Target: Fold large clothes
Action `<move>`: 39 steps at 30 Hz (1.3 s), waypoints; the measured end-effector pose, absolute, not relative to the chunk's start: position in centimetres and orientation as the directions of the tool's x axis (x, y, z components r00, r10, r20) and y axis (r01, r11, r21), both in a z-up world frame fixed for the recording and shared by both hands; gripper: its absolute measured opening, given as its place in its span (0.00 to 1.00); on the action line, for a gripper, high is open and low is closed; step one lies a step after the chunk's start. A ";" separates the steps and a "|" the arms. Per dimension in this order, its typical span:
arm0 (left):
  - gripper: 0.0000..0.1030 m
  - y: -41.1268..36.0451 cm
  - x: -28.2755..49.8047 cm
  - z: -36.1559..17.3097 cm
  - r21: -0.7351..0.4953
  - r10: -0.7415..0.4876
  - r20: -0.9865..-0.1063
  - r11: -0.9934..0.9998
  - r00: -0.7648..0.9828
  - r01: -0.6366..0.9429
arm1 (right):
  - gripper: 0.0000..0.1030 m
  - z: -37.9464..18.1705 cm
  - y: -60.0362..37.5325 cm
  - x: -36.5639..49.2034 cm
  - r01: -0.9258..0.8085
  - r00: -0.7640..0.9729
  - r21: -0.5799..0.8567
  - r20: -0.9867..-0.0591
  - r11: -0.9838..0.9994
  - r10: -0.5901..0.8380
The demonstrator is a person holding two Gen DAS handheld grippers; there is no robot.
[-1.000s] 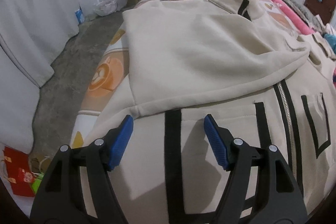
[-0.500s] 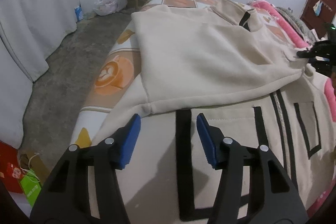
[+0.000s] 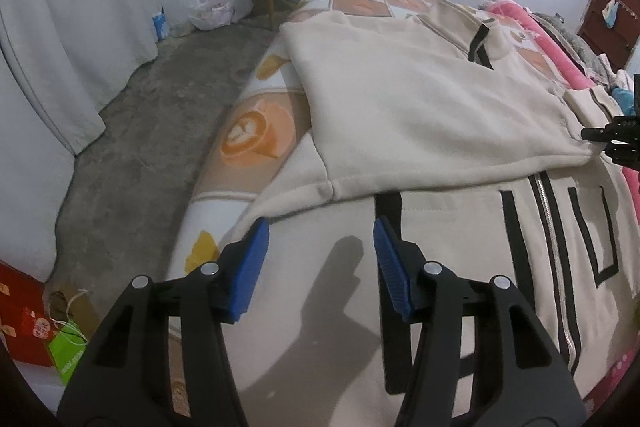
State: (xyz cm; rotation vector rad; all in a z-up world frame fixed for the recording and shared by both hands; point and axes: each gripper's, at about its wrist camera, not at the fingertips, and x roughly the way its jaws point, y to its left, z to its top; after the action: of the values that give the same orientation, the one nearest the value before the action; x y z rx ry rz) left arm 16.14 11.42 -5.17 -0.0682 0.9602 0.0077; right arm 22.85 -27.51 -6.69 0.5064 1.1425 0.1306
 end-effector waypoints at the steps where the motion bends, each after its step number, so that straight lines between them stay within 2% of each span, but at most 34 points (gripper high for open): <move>1: 0.48 11.2 16.5 -5.2 -0.029 -0.003 -0.820 0.999 0.572 -0.037 | 0.21 -6.8 -27.4 23.2 0.149 0.418 0.445 -0.838 0.883 0.351; 7: 0.41 9.7 17.7 -6.2 0.132 0.110 -0.823 0.991 0.557 -0.001 | 0.19 -6.8 -27.1 23.7 0.125 0.410 0.420 -0.847 0.899 0.338; 9: 0.18 9.7 17.8 -6.2 0.175 0.150 -0.812 0.985 0.563 -0.009 | 0.13 -6.6 -26.7 23.7 0.112 0.407 0.382 -0.860 0.917 0.309; 11: 0.04 10.3 18.0 -6.3 0.193 0.177 -0.805 0.981 0.567 -0.031 | 0.11 -6.3 -26.3 23.7 0.101 0.414 0.371 -0.859 0.923 0.301; 14: 0.03 11.7 17.9 -6.0 0.129 0.140 -0.803 0.990 0.579 -0.060 | 0.10 -5.4 -25.9 23.6 0.084 0.440 0.378 -0.844 0.922 0.306; 19: 0.02 12.6 17.7 -5.8 0.121 0.156 -0.787 0.988 0.596 -0.098 | 0.10 -5.3 -25.1 23.6 0.061 0.445 0.405 -0.829 0.912 0.338; 22: 0.02 13.8 17.8 -5.9 0.051 0.114 -0.799 0.991 0.590 -0.122 | 0.10 -5.9 -25.1 23.6 0.062 0.431 0.419 -0.830 0.906 0.354; 25: 0.02 13.8 17.8 -6.0 0.040 0.105 -0.797 0.992 0.594 -0.121 | 0.12 -6.3 -25.9 23.6 0.085 0.413 0.432 -0.835 0.898 0.363; 27: 0.02 13.9 17.7 -6.1 0.033 0.097 -0.797 0.992 0.596 -0.118 | 0.14 -6.4 -26.8 23.7 0.106 0.407 0.465 -0.827 0.879 0.389; 31: 0.02 13.9 17.6 -6.2 0.034 0.098 -0.796 0.993 0.597 -0.117 | 0.27 -6.5 -27.6 24.5 0.128 0.400 0.488 -0.822 0.863 0.406; 35: 0.02 13.8 17.5 -6.1 0.035 0.096 -0.792 0.993 0.603 -0.111 | 0.28 -7.0 -27.3 25.3 0.129 0.370 0.493 -0.829 0.860 0.420; 36: 0.03 13.8 17.5 -6.0 0.029 0.088 -0.791 0.994 0.605 -0.107 | 0.25 -6.8 -27.0 25.3 0.119 0.363 0.470 -0.841 0.875 0.402; 37: 0.03 13.9 17.4 -5.9 0.016 0.074 -0.791 0.995 0.607 -0.100 | 0.09 -6.6 -26.6 25.4 0.110 0.358 0.446 -0.852 0.888 0.383; 39: 0.03 14.2 17.1 -5.8 -0.009 0.049 -0.789 0.996 0.613 -0.091 | 0.07 -6.0 -25.6 25.5 0.083 0.345 0.411 -0.866 0.908 0.361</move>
State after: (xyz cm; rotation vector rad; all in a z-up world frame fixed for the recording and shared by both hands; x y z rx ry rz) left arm 17.13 14.22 -5.77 -0.0498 0.9074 0.0808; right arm 25.46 -25.64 -5.99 0.4211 1.2148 0.1876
